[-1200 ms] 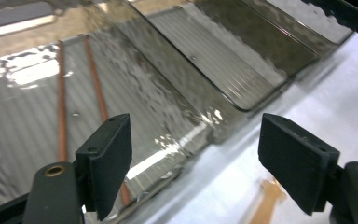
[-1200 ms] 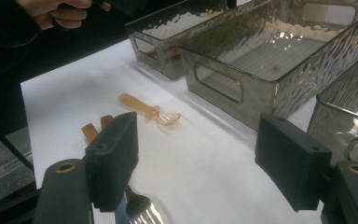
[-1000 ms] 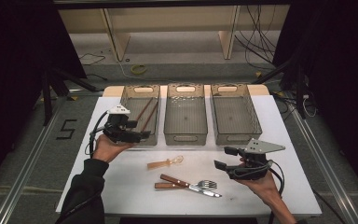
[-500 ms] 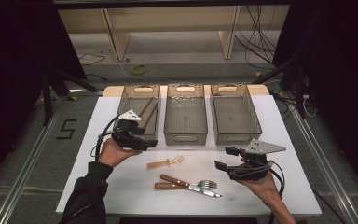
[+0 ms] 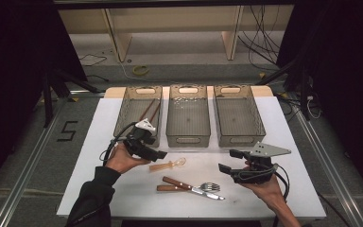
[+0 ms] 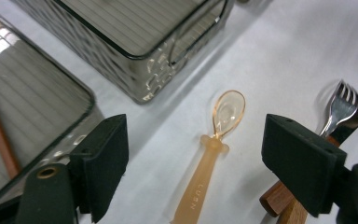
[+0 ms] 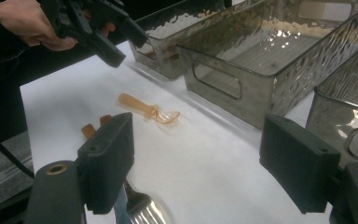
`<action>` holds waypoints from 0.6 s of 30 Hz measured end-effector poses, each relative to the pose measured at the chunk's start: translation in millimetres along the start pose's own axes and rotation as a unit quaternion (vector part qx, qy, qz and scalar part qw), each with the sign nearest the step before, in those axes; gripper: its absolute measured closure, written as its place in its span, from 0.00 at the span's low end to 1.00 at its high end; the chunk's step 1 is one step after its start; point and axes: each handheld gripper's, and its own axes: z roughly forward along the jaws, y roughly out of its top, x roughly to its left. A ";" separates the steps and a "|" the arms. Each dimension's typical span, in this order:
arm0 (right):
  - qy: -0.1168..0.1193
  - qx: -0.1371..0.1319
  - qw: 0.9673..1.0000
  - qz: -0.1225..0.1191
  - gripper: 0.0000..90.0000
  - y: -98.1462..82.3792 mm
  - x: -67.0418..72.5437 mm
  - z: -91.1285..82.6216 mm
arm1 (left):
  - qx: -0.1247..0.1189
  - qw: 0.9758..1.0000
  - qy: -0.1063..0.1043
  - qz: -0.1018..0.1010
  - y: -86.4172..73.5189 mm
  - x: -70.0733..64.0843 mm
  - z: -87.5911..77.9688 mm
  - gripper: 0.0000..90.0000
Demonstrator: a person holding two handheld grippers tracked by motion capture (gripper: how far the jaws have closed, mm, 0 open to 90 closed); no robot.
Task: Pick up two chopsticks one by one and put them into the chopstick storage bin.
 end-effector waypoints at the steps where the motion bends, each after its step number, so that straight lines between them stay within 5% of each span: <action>1: 0.000 0.000 1.000 0.001 0.30 -0.3 0.0 -0.2 | 0.006 1.000 -0.001 0.005 0.3 -1.0 1.5 0.25; 13: 0.006 0.001 1.000 -0.002 0.30 0.0 1.2 0.9 | 0.056 0.998 -0.009 0.016 -4.1 -4.0 14.0 0.26; 18: 0.006 0.000 1.000 -0.003 0.30 0.4 1.5 1.1 | 0.079 0.997 0.004 0.022 -6.8 -3.5 17.1 0.26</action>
